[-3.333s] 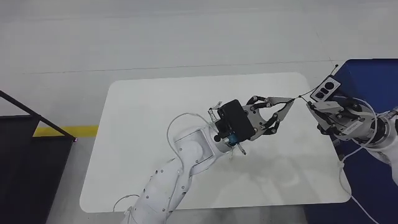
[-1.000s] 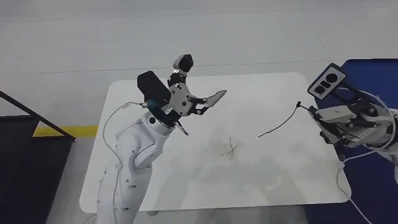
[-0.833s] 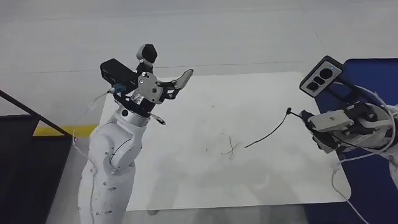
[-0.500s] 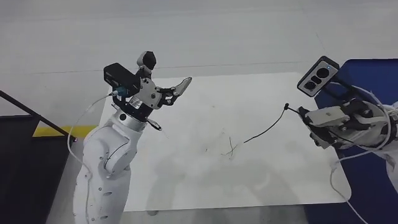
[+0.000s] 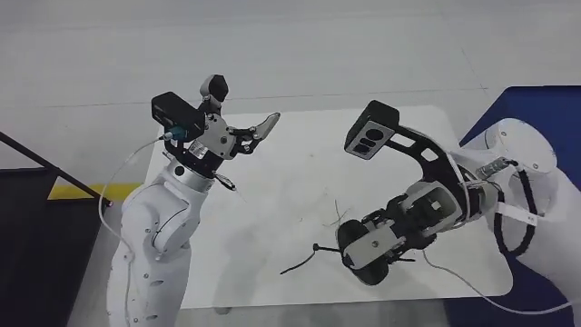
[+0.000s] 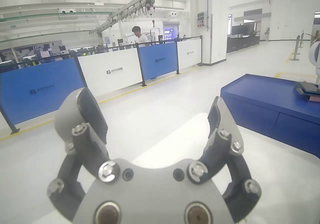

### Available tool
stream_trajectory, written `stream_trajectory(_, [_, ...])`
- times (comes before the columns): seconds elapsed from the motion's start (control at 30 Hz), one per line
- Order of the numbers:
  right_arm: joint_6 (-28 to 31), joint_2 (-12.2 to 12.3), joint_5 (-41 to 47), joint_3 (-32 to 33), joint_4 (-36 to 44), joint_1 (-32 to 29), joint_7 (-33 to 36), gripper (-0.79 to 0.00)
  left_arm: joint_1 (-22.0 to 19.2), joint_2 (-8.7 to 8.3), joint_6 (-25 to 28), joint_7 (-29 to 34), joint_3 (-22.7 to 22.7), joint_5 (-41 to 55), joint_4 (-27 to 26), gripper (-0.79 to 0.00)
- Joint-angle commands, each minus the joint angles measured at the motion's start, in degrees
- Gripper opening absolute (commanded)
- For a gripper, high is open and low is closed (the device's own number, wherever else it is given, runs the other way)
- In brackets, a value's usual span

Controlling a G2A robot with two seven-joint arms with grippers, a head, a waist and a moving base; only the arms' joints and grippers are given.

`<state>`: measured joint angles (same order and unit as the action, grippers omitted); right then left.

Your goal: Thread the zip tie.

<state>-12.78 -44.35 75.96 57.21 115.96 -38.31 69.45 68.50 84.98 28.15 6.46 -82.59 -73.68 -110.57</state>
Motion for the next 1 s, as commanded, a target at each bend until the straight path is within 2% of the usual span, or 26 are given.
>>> stream_trajectory(0.0, [0.6,-0.7,4.9,-0.1,-0.8,1.6,0.9,-0.785,0.0,0.0,0.0,0.0,0.0,0.0,0.0,0.0])
stream_trajectory(0.67, [0.3,-1.0,6.8,0.1,-1.4,1.7,0.6,-0.785,0.0,0.0,0.0,0.0,0.0,0.0,0.0,0.0])
stream_trajectory(0.73, [-4.2,-1.0,9.1,-0.5,-4.4,0.1,-1.2,-0.785,0.0,0.0,0.0,0.0,0.0,0.0,0.0,0.0])
stream_trajectory(0.8, [-9.4,-0.7,7.0,-0.3,-9.6,-0.6,-3.3,-0.785,0.0,0.0,0.0,0.0,0.0,0.0,0.0,0.0])
stream_trajectory(0.87, [-18.0,-0.2,4.3,-1.4,-14.6,-1.9,-4.7,-0.785,0.0,0.0,0.0,0.0,0.0,0.0,0.0,0.0])
stream_trajectory(0.97, [-25.8,0.3,-0.2,-2.7,-21.1,-4.0,-5.9,-0.785,0.0,0.0,0.0,0.0,0.0,0.0,0.0,0.0])
